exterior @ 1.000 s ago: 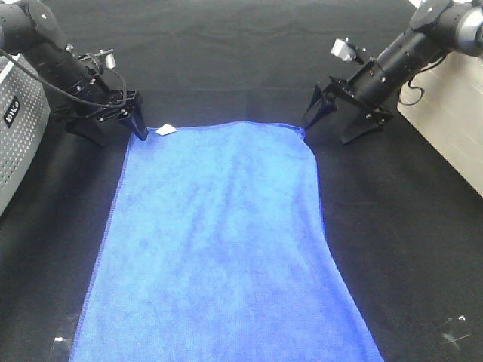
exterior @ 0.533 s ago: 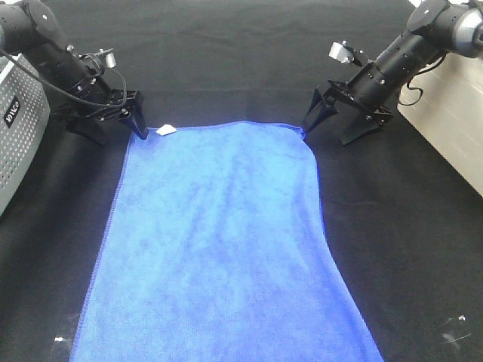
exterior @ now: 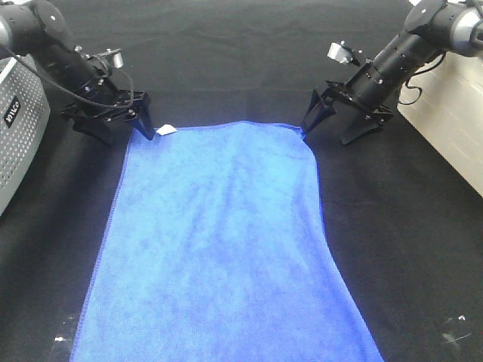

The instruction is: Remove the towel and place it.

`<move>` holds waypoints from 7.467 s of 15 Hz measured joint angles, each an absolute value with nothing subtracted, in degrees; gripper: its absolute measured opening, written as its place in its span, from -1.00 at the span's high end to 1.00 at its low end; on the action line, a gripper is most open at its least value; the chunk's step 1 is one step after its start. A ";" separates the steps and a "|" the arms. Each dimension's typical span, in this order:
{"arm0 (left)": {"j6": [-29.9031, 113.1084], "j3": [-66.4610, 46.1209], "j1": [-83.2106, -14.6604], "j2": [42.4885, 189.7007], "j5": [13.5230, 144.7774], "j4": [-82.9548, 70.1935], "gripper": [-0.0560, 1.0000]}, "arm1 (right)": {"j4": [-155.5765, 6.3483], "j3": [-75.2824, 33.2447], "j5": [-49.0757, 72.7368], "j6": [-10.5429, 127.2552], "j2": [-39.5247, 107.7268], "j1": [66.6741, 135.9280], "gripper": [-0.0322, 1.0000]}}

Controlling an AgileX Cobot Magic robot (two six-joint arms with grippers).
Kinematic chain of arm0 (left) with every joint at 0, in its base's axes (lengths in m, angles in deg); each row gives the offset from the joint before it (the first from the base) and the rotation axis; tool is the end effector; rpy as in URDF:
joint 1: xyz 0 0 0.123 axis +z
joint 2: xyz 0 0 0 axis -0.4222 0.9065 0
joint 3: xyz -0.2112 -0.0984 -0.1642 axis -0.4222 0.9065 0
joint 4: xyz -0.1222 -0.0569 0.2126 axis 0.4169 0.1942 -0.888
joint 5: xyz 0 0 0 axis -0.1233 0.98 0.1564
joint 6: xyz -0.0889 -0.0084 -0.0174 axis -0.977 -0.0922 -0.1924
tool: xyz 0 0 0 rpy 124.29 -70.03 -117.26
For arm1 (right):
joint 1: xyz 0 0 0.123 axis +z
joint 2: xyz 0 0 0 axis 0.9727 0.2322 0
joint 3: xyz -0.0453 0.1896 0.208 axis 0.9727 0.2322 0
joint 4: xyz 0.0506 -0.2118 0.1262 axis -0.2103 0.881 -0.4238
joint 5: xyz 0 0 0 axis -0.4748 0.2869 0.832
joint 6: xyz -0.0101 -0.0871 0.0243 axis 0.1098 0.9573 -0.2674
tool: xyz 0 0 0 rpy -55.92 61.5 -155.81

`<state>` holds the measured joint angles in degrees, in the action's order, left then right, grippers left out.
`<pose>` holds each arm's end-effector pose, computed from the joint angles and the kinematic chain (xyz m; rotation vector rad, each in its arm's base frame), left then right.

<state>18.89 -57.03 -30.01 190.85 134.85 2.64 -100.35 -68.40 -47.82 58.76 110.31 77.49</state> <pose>0.5253 -0.0765 0.1079 0.1799 2.8333 -0.5011 0.5192 0.0553 0.1049 -0.3220 2.8421 0.7775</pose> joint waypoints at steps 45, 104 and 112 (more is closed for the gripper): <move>18.60 -68.55 -35.80 193.54 124.71 0.58 0.87 | -80.47 -68.46 -19.74 59.16 106.29 87.57 0.92; 23.47 -68.67 -35.92 198.01 109.30 -8.71 -0.24 | -87.46 -68.34 -7.48 59.16 111.22 84.82 -0.32; 8.17 -68.67 -35.92 179.79 144.42 -13.46 -0.55 | -85.23 -68.34 -47.53 45.98 90.14 84.82 -0.55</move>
